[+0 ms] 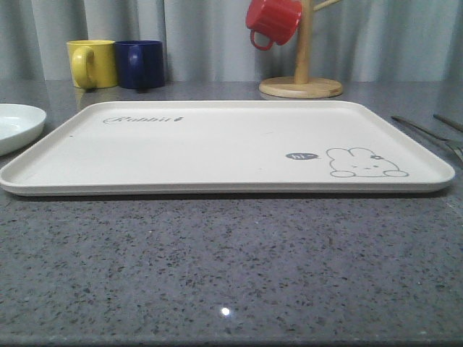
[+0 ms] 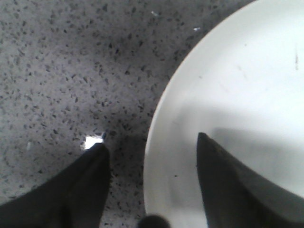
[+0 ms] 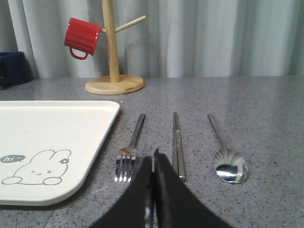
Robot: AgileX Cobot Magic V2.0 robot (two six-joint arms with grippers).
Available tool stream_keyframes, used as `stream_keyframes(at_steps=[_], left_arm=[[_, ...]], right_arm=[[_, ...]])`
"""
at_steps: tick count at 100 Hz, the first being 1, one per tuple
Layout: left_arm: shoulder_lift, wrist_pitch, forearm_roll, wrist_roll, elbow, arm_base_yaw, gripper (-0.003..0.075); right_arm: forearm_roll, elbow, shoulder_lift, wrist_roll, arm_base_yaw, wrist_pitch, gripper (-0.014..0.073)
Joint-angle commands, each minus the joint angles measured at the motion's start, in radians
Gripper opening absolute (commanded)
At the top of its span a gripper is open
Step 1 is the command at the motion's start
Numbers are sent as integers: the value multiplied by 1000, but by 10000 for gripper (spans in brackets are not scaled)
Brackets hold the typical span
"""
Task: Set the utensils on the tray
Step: 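Grasp the plate rim with the left gripper and lift it over the tray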
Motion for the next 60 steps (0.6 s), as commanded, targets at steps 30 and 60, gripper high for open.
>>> stream_keyframes(at_steps=[30, 60], left_arm=[[-34, 2, 8, 17, -26, 2, -19], [-147, -5, -50, 59, -36, 2, -19]], right_arm=[[-1, 3, -21, -8, -5, -87, -69], [-1, 3, -21, -8, -5, -87, -69]])
